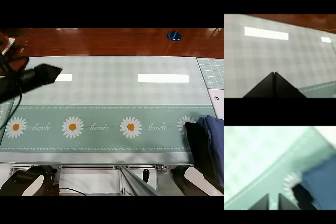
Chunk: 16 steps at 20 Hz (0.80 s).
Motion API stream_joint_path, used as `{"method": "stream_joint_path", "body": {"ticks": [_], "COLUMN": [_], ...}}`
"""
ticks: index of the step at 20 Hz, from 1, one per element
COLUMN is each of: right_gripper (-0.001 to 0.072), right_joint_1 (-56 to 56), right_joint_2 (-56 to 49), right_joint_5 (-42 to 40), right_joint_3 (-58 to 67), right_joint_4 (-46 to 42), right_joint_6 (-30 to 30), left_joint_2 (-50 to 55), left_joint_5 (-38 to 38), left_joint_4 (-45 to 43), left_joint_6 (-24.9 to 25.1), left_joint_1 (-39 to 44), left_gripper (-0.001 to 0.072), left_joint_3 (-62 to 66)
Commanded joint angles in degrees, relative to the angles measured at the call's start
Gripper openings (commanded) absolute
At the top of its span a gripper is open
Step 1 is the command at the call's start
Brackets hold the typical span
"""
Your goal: Fold the shirts.
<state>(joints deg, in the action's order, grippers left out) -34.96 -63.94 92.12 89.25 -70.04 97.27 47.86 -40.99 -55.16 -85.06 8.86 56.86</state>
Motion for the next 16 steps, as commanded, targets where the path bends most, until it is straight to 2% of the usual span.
{"method": "stream_joint_path", "body": {"ticks": [1,4,7,11,16], "right_gripper": [0.0023,0.0023,0.0023,0.0023,0.0023], "right_joint_1": [20.06,34.86,42.95,44.09,44.06], "right_joint_2": [-5.09,-9.2,-16.31,-20.28,-20.15], "right_joint_5": [-12.79,-20.98,-19.78,-20.83,-18.84], "right_joint_3": [2.1,2.03,0.83,-5.9,-6.75], "right_joint_4": [1.11,-9.27,-20.57,-20.26,-20.11], "right_joint_6": [-4.2,-5.42,-4.22,-3.37,-3.17], "left_joint_2": [9.33,15.69,21.88,24.65,24.81], "left_joint_5": [-7.06,-7.69,-12.04,-14.34,-14.03], "left_joint_4": [-0.9,-9.16,-17.25,-17.55,-17.31], "left_joint_6": [5.49,4.13,0.31,0.35,0.35], "left_joint_1": [2.03,3.37,2.58,2.23,2.23], "left_gripper": [0.0018,0.0018,0.0018,0.002,0.002], "left_joint_3": [13.29,14.47,14.38,14.36,14.36]}}
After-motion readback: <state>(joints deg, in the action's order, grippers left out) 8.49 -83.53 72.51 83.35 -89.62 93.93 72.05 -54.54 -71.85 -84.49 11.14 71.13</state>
